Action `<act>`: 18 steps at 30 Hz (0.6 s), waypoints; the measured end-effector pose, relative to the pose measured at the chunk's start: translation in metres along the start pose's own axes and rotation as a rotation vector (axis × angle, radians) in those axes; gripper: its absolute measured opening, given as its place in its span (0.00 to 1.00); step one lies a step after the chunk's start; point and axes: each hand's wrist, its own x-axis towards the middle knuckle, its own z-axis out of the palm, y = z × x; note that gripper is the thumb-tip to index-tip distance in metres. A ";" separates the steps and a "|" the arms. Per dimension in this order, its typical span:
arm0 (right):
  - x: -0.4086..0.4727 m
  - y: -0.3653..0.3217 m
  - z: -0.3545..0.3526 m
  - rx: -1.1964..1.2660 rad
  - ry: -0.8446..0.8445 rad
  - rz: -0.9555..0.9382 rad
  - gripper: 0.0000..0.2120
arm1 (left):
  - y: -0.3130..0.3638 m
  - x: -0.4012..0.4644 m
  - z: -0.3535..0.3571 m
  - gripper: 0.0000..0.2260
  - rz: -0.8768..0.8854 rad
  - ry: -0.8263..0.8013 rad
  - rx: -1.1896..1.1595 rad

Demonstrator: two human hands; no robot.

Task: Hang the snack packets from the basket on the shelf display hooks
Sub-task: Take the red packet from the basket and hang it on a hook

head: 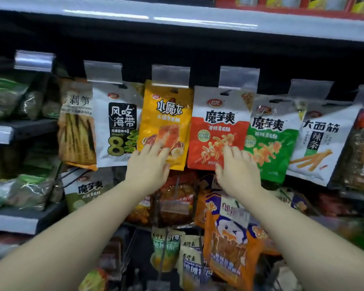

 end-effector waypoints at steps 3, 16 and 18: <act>-0.035 -0.031 0.007 -0.022 -0.120 0.013 0.20 | -0.023 -0.041 0.005 0.15 0.094 -0.064 0.007; -0.223 -0.152 0.124 0.013 -0.578 0.130 0.19 | -0.079 -0.266 0.073 0.16 0.231 -0.655 -0.127; -0.255 -0.161 0.159 0.032 -0.685 0.139 0.19 | -0.079 -0.307 0.100 0.16 0.240 -0.776 -0.135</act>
